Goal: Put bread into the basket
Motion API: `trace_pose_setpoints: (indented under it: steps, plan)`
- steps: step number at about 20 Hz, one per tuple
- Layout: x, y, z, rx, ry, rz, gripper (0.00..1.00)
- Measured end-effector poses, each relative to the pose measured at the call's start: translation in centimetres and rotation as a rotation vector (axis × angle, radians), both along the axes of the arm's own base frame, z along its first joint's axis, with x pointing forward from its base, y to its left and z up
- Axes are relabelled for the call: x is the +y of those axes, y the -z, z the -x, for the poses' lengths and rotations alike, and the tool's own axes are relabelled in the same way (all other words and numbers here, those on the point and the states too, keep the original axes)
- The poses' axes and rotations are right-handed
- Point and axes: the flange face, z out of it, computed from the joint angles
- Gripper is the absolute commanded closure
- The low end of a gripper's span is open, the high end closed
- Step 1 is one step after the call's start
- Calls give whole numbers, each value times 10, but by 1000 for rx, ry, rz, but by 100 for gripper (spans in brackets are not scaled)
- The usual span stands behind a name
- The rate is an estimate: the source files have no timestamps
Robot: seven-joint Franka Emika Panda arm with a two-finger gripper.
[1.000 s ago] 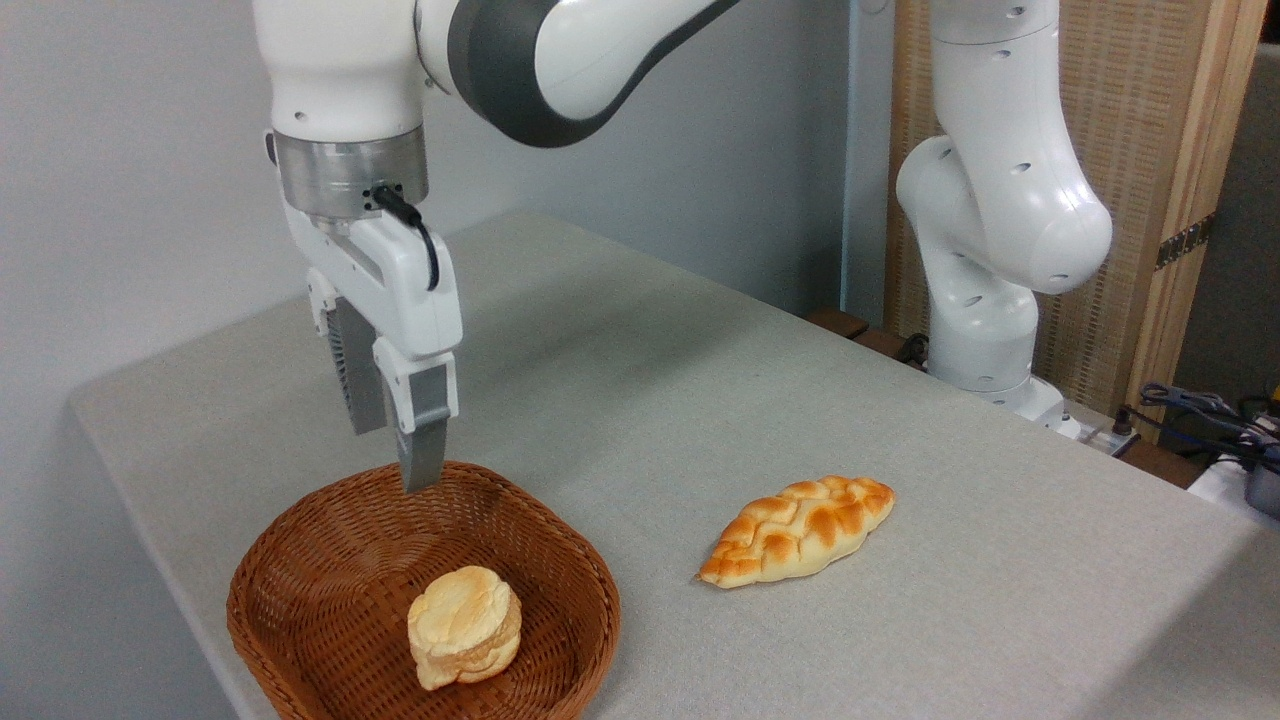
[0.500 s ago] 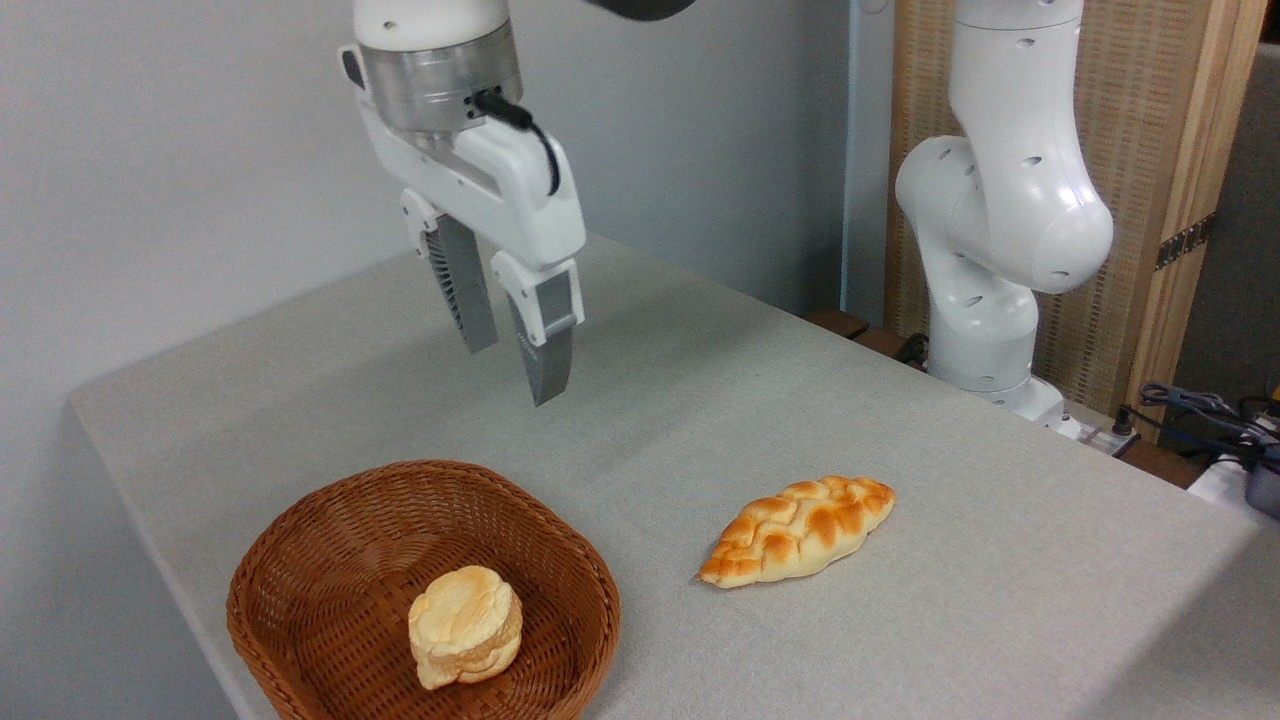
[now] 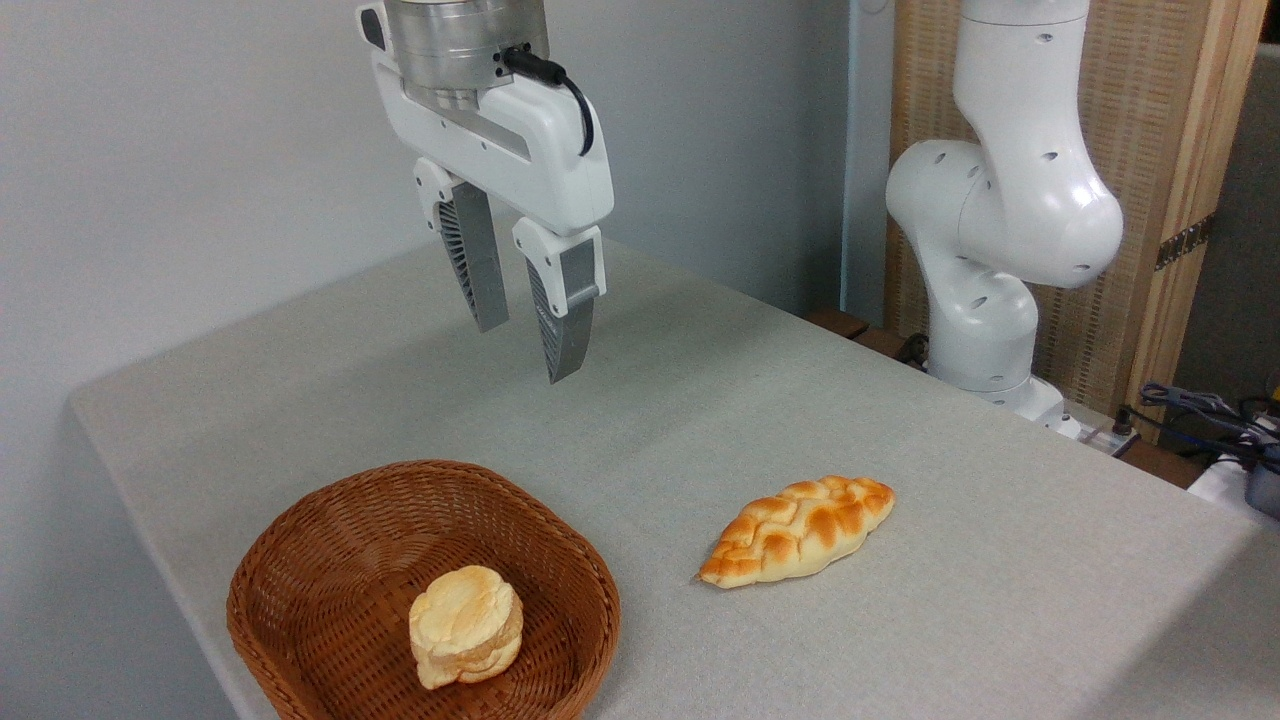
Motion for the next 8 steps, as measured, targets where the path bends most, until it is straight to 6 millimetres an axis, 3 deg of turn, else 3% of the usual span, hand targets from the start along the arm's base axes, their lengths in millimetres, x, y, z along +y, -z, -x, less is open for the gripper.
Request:
trace_pose_setpoints:
  steps: [8]
  plan:
    - [-6, 0, 0, 0, 11, -1, 0]
